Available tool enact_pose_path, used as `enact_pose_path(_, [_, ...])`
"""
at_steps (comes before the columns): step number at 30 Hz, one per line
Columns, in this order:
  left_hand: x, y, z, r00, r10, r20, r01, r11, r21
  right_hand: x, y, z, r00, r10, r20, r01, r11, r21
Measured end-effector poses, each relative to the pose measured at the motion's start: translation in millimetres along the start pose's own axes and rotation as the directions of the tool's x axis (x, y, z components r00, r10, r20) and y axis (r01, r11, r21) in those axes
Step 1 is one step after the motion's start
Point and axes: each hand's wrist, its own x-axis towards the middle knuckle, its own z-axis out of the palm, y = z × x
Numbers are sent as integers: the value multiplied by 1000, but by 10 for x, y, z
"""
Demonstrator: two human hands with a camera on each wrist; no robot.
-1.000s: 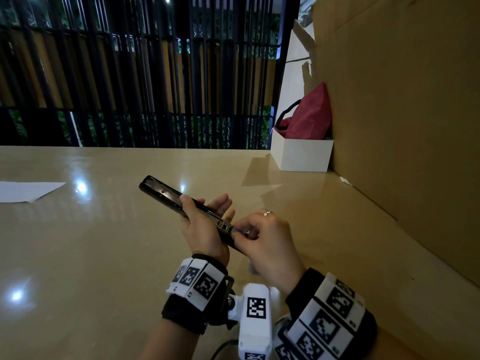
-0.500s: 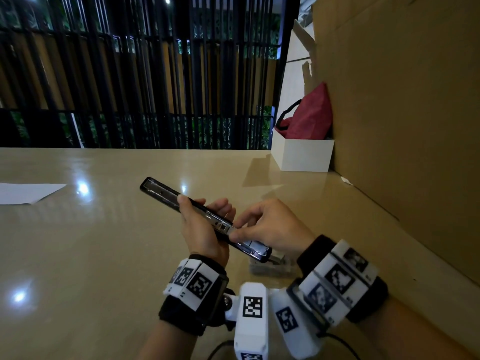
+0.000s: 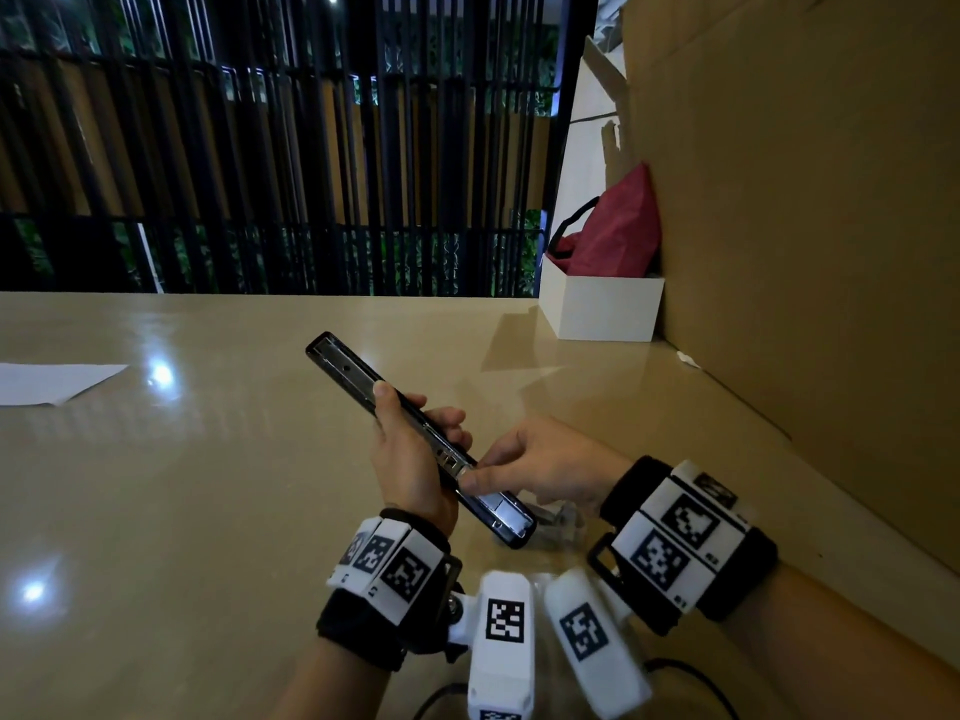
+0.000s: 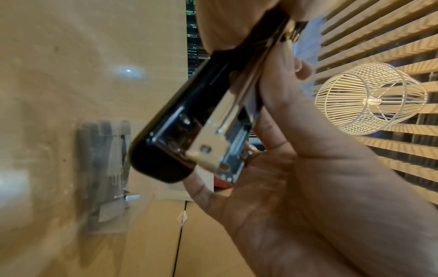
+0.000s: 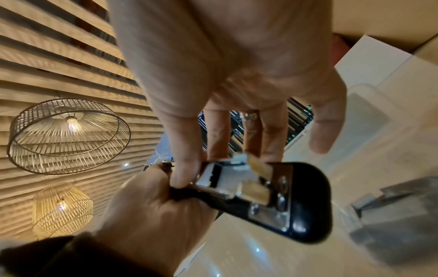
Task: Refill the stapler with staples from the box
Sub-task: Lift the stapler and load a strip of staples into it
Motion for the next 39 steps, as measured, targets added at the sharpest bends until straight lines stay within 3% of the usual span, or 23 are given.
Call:
enact_pose_path(13, [18,42,13,997,58,46,-63,989,133,44,178,58,997,-77,11,74,982,173])
enact_pose_path(21, [83,42,-28,998,-27,-60,31,997,72,116,145,78,998,-42,38,33,977,211])
enact_pose_path(29, [154,38,-73,983,-102,-154,103,995,-4,119,123,-12,973,5,232,-78,949,306])
enact_pose_path(39, [149,17,-79,977,-111,-179,115,993,14,108,163,17,979,5,205,-67,952,297])
